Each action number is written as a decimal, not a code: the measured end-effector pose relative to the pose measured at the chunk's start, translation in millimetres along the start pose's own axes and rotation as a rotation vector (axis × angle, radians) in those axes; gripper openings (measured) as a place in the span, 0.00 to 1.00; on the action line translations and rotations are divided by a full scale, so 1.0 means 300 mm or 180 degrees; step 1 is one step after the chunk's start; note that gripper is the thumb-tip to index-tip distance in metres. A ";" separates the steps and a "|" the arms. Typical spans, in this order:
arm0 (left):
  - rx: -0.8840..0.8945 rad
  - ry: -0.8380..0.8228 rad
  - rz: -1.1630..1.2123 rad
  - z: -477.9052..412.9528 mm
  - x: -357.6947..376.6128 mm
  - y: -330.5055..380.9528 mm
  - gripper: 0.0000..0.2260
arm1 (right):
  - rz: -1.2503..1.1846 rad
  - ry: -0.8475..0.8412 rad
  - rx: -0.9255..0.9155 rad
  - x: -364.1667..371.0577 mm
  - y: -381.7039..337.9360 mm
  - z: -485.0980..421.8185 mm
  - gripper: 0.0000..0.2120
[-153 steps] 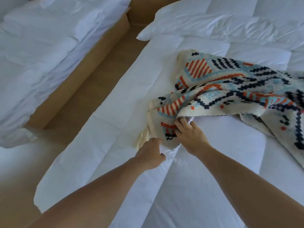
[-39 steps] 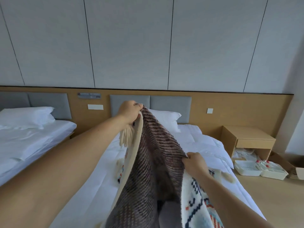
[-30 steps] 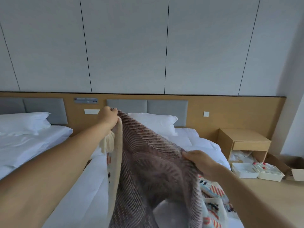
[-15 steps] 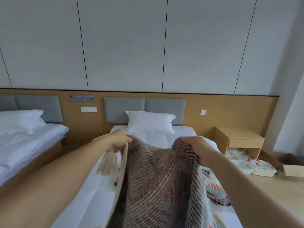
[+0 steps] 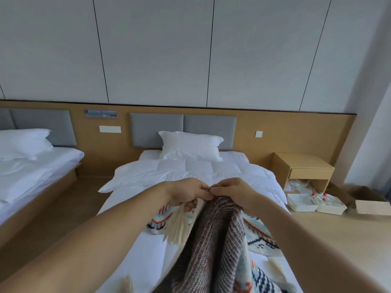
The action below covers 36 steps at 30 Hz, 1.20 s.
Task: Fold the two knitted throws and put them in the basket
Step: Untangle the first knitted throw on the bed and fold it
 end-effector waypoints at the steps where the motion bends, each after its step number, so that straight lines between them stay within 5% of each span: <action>1: -0.0013 0.0090 -0.0149 -0.003 -0.009 0.004 0.07 | -0.0113 -0.0016 0.0004 -0.012 0.007 0.003 0.06; 8: 0.0310 0.1116 -0.0328 0.000 -0.141 0.154 0.08 | -0.0306 -0.0097 0.0247 -0.063 0.085 0.042 0.30; 16: 0.0373 0.2629 -0.0418 -0.013 -0.378 0.180 0.11 | -0.1115 -0.0147 0.0491 -0.186 0.136 0.106 0.23; 21: -0.0075 0.3284 -0.0620 -0.009 -0.460 0.053 0.18 | -0.1174 -0.0317 0.0557 -0.262 0.129 0.131 0.20; 24: -0.0262 0.3148 -0.0654 -0.014 -0.447 -0.016 0.17 | -0.1302 -0.0325 0.0542 -0.290 0.115 0.134 0.18; 33: -0.0563 0.1555 -0.0673 -0.015 -0.197 -0.124 0.05 | -0.1626 0.0224 0.0809 -0.233 0.048 0.076 0.20; 36: -0.0464 0.1100 -0.0518 -0.007 -0.110 -0.111 0.21 | -0.1522 0.0428 0.0928 -0.179 0.043 0.071 0.17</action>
Point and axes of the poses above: each hand's wrist, its own z-axis away from the middle knuckle, its own x-axis out of the palm, y = z × x, the point moved 4 cm from there along -z, towards the middle knuckle, and after that the axes turned 7 degrees about y, right-handed, at the moved point
